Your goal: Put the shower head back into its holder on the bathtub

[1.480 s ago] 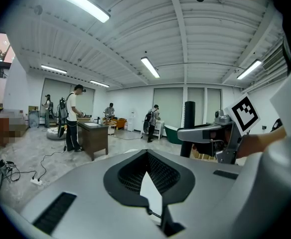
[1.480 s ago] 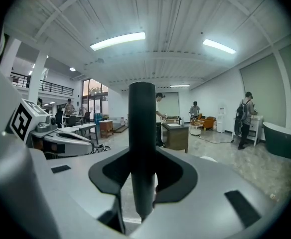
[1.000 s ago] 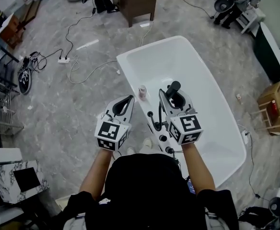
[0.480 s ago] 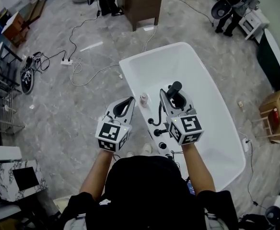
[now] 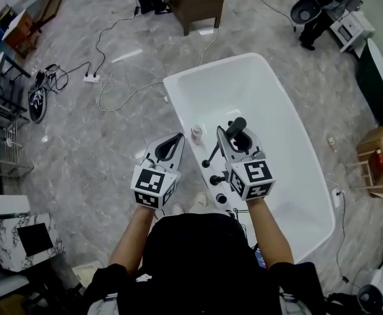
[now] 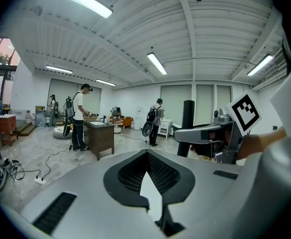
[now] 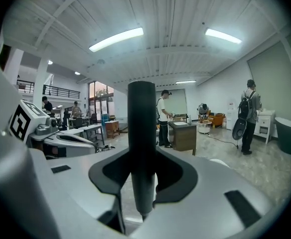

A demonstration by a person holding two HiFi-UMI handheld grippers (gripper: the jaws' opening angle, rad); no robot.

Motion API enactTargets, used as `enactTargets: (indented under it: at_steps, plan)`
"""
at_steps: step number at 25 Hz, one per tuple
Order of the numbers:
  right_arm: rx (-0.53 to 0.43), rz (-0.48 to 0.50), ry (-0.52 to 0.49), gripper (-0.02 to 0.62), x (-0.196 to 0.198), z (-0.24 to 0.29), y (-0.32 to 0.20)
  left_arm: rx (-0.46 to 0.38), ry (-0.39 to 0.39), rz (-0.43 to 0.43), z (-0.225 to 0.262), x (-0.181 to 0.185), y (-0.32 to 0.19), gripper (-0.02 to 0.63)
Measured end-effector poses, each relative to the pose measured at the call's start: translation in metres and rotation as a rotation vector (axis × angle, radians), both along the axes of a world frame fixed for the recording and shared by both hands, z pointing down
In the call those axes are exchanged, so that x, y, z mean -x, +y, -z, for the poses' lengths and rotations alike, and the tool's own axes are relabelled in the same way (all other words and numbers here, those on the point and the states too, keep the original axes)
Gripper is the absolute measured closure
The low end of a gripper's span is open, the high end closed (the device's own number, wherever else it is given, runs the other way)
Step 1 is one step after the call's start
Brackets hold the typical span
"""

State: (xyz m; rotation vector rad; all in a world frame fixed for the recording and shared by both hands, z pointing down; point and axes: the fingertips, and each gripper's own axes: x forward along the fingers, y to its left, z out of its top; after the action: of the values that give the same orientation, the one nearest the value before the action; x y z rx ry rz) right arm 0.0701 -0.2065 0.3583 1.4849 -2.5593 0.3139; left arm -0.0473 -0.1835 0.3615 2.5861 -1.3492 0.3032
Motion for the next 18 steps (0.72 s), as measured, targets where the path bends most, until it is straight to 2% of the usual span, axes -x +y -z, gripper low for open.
enactTargets:
  at_steps: [9, 18]
  plan:
    - [0.09, -0.005, 0.016, 0.459, -0.009, -0.036, -0.001, 0.077, -0.018, -0.007, -0.034, -0.01, -0.002, 0.592]
    - [0.21, 0.019, 0.063, 0.459, -0.004, -0.098, -0.003, 0.172, -0.025, 0.005, -0.084, -0.009, -0.005, 0.592]
